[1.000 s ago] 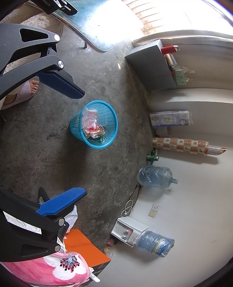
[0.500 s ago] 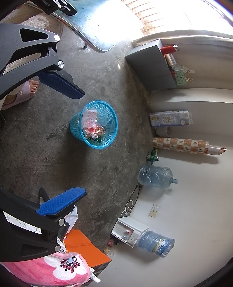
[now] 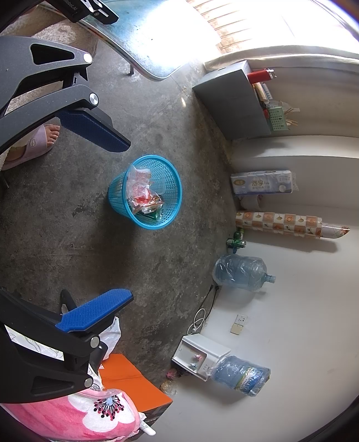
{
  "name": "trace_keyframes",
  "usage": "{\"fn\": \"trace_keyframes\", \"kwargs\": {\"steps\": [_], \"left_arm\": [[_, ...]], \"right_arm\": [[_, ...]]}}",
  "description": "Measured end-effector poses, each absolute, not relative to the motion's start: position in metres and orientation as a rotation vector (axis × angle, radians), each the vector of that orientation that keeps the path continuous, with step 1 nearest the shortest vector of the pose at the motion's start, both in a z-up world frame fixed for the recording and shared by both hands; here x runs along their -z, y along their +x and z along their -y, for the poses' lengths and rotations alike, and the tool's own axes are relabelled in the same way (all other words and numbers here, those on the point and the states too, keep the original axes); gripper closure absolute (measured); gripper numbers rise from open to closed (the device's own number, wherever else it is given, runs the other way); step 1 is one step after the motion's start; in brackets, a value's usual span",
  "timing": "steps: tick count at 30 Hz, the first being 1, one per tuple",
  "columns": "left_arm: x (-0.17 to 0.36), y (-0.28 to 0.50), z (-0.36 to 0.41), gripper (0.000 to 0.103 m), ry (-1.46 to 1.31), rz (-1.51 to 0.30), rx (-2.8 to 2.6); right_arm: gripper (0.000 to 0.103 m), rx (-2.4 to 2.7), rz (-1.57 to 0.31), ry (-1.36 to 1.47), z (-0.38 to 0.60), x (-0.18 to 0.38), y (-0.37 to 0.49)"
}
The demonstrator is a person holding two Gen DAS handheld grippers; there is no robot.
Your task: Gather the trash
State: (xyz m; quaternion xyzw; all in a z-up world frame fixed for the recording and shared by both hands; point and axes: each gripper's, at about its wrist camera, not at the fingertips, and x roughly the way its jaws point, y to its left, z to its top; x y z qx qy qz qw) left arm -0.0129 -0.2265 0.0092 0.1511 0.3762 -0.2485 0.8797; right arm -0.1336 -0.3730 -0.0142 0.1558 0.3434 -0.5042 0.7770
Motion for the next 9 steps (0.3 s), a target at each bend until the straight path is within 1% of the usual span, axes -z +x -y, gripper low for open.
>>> {"fn": "trace_keyframes", "kwargs": {"steps": [9], "left_arm": [[-0.0091, -0.0128, 0.2266, 0.009, 0.316, -0.784, 0.52]], "right_arm": [[0.007, 1.09, -0.742, 0.337, 0.3738, 0.0143, -0.1341]]}}
